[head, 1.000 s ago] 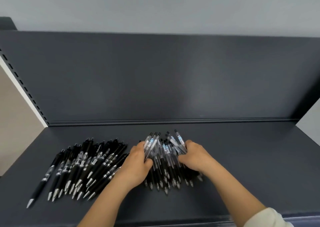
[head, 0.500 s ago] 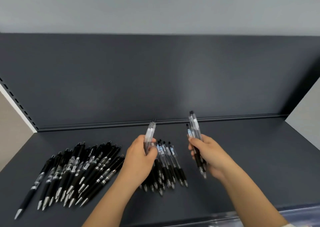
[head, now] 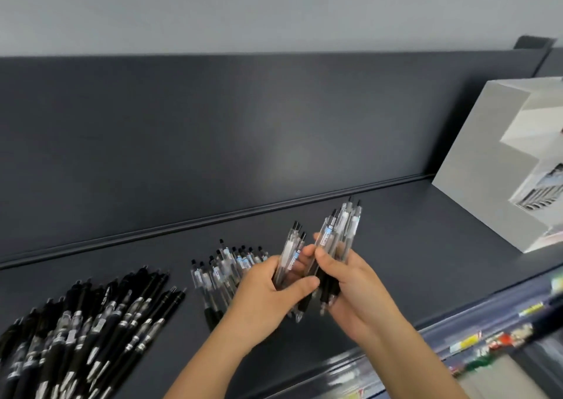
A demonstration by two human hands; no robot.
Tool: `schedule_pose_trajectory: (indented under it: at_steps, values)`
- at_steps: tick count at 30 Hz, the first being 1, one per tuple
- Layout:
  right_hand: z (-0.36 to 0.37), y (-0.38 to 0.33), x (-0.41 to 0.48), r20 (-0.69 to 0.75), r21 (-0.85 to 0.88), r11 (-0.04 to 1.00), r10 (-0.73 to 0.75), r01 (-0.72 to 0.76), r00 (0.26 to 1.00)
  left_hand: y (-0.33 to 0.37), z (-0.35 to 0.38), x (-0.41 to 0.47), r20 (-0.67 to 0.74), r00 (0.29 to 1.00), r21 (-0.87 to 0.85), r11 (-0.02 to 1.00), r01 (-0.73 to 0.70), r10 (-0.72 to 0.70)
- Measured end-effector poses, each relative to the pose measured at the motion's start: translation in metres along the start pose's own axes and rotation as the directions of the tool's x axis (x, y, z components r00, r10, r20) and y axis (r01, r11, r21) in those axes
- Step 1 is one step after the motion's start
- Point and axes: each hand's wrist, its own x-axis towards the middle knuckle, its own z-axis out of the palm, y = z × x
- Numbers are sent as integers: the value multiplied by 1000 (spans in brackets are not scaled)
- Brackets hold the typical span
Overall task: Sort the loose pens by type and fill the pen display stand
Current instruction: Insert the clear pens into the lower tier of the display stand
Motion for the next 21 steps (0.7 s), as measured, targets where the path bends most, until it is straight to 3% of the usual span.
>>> schedule_pose_trajectory:
  at_steps: [4,10,15,21]
  values:
    - [-14,2,-15,-122,-31,999,-42,38,992,2,17,6,119,993,42,999,-31,25]
    - [-46,-11,-43,-214,92,992,-66,87,975,19,64,-2,258,965,-15,999,-49,52]
    - [-79,-24,-62,-185,161,983,-54,85,981,30,104,-13,285,958,-23,1000,-18,24]
    - [-149,-60,-91,-76,118,992,-32,41,997,62,173,-32,340,940,-18,999,-32,36]
